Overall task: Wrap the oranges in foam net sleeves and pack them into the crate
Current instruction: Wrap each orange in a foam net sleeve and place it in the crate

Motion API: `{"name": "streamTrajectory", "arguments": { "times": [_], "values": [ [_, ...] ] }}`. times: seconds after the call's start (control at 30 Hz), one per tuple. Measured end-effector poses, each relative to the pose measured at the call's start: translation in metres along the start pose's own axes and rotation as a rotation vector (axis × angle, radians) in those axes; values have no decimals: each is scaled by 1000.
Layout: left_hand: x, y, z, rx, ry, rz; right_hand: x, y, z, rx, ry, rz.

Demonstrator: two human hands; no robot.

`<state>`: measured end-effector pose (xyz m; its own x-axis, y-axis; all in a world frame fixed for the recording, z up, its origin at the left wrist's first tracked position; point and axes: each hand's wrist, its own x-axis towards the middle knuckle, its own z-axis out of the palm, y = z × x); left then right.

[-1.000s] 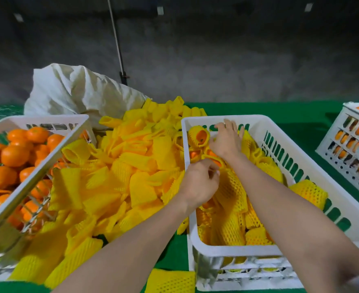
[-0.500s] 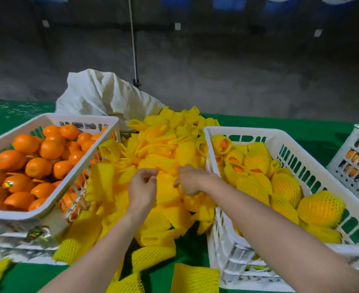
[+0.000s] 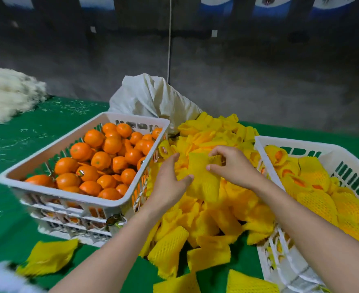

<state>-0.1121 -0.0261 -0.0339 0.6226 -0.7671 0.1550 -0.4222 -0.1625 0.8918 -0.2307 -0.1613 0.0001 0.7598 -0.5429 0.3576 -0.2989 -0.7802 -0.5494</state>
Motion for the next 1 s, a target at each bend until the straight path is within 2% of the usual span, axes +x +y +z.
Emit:
{"name": "streamTrajectory", "arguments": {
  "times": [0.07,0.13,0.2,0.27,0.33,0.4,0.47,0.57,0.67,0.7,0.8,0.9,1.0],
  "values": [
    [3,0,-21,-105,-149,-39,-2,-20,-3,252,-89,21],
    [1,-3,-38,-138,-199,-37,-3,-32,2,333,-161,44],
    [-1,-5,-51,-18,-116,25,-1,-43,15,224,-184,38],
    [-2,-8,-63,125,-23,64,1,-58,33,40,-61,-33],
    [3,-11,-80,84,-2,56,6,-76,53,-160,128,-233],
    [14,-17,-101,37,20,16,16,-93,75,-253,179,-342],
    [29,-26,-125,-12,53,-16,32,-106,100,-180,119,-252],
    [50,-42,-159,-92,7,-89,58,-123,135,66,34,33],
    [80,-67,-189,-156,54,-144,68,-134,169,258,-3,123],
    [92,-77,-198,-92,118,-129,68,-134,179,275,-38,127],
    [134,-107,-218,392,244,-88,63,-128,194,205,-100,88],
    [171,-130,-223,718,156,-125,65,-122,198,160,-115,50],
    [196,-148,-217,911,39,-151,68,-120,200,136,-91,36]
  ]
}}
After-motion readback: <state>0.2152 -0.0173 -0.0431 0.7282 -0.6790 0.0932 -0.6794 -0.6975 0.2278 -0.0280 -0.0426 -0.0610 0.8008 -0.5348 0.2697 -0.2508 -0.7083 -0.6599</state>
